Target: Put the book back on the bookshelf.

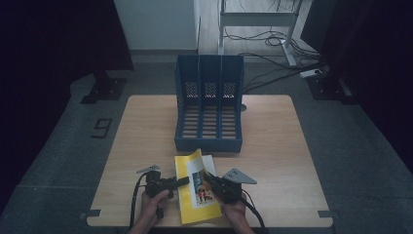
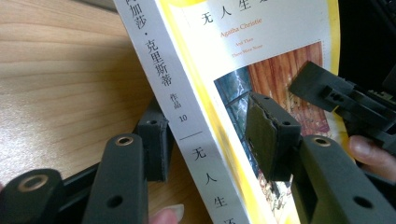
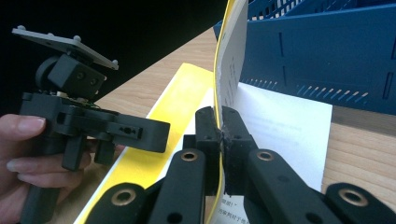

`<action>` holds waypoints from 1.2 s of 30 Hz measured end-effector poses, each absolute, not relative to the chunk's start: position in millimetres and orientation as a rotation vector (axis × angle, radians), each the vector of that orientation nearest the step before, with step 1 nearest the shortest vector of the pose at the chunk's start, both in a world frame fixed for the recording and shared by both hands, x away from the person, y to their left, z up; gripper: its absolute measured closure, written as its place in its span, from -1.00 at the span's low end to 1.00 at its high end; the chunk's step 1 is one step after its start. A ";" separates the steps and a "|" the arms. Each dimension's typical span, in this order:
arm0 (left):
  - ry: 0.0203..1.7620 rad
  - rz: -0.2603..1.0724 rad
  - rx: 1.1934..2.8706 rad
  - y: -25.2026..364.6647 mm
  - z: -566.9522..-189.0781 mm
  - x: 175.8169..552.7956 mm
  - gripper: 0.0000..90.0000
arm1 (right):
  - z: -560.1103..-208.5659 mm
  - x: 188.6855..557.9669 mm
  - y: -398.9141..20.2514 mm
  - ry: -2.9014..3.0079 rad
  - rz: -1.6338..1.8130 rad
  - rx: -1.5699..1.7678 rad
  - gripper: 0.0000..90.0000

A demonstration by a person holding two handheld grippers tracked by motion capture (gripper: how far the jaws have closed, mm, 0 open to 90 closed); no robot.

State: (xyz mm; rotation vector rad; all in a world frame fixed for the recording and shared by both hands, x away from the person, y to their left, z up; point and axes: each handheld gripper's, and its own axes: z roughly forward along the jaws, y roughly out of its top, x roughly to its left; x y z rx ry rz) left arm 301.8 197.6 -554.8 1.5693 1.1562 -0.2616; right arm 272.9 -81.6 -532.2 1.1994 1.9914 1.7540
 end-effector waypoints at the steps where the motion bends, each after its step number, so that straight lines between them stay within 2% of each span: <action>1: 1.154 -0.261 1.568 197.9 -554.4 301.5 0.17 | -532.3 272.8 -81.4 1.992 1.750 1.192 0.93; 8: 1.163 -0.260 1.569 200.2 -553.2 301.0 0.31 | -531.1 272.5 -81.9 2.002 1.767 1.161 0.93; 11: 1.177 -0.257 1.570 201.4 -553.9 301.6 0.46 | -531.3 274.0 -84.0 2.008 1.790 1.165 0.93; 15: 1.212 -0.256 1.587 200.9 -556.4 302.8 0.47 | -533.2 279.1 -84.7 2.048 1.784 1.202 0.86; 17: 1.205 -0.284 1.576 202.8 -559.0 304.9 0.48 | -533.2 282.7 -86.2 2.081 1.727 1.225 0.73; 19: 1.196 -0.306 1.567 204.0 -559.9 306.2 0.49 | -532.9 286.8 -89.4 2.124 1.640 1.239 0.48; 23: 1.191 -0.295 1.574 203.7 -559.6 305.7 0.50 | -535.4 294.8 -96.9 2.153 1.561 1.320 0.17; 30: 1.169 -0.268 1.578 202.7 -556.0 302.7 0.50 | -539.1 298.3 -94.9 2.195 1.378 1.316 -0.01; 36: 1.148 -0.238 1.596 201.3 -553.2 300.6 0.50 | -546.2 301.3 -89.0 2.248 1.361 1.370 -0.13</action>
